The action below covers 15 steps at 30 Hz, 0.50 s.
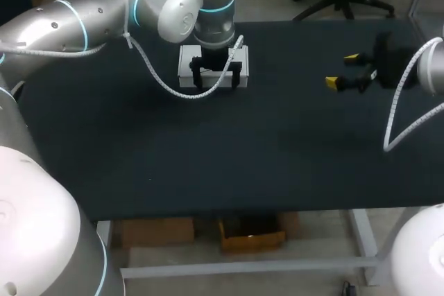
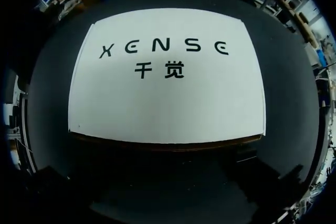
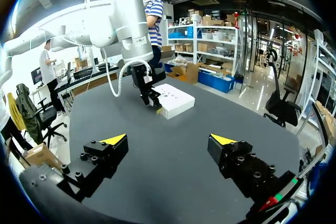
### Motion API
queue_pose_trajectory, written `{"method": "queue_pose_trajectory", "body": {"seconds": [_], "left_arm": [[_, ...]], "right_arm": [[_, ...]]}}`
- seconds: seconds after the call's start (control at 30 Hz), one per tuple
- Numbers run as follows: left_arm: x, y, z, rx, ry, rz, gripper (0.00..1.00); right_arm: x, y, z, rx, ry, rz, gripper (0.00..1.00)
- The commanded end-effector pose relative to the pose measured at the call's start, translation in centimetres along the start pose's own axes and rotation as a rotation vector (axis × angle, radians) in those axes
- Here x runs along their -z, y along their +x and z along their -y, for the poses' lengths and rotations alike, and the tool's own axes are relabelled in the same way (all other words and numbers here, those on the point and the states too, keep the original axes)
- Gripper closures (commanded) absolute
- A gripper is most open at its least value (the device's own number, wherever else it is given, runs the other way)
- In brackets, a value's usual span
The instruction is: Assemble the packaging by folding the flat box into shape, placing the metal phone stand inside, and closing the box properly
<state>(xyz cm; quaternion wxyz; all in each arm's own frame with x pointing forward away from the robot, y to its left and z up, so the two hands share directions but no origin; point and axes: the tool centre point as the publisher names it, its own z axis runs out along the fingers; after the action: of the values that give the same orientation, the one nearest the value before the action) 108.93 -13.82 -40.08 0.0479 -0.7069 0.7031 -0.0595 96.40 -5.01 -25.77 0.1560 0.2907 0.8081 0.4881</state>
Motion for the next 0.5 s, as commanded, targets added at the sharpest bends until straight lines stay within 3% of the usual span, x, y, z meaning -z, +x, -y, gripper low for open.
{"method": "queue_pose_trajectory", "body": {"seconds": [0.03,0.5], "left_arm": [[-0.6,0.2,1.9,0.004,-0.066,0.011,0.00],[-0.2,0.1,6.3,0.013,-0.059,0.010,0.00]], "right_arm": [[0.1,0.0,0.1,0.001,-0.007,-0.004,0.00],[0.1,0.0,0.1,0.001,-0.007,-0.004,0.00]]}}
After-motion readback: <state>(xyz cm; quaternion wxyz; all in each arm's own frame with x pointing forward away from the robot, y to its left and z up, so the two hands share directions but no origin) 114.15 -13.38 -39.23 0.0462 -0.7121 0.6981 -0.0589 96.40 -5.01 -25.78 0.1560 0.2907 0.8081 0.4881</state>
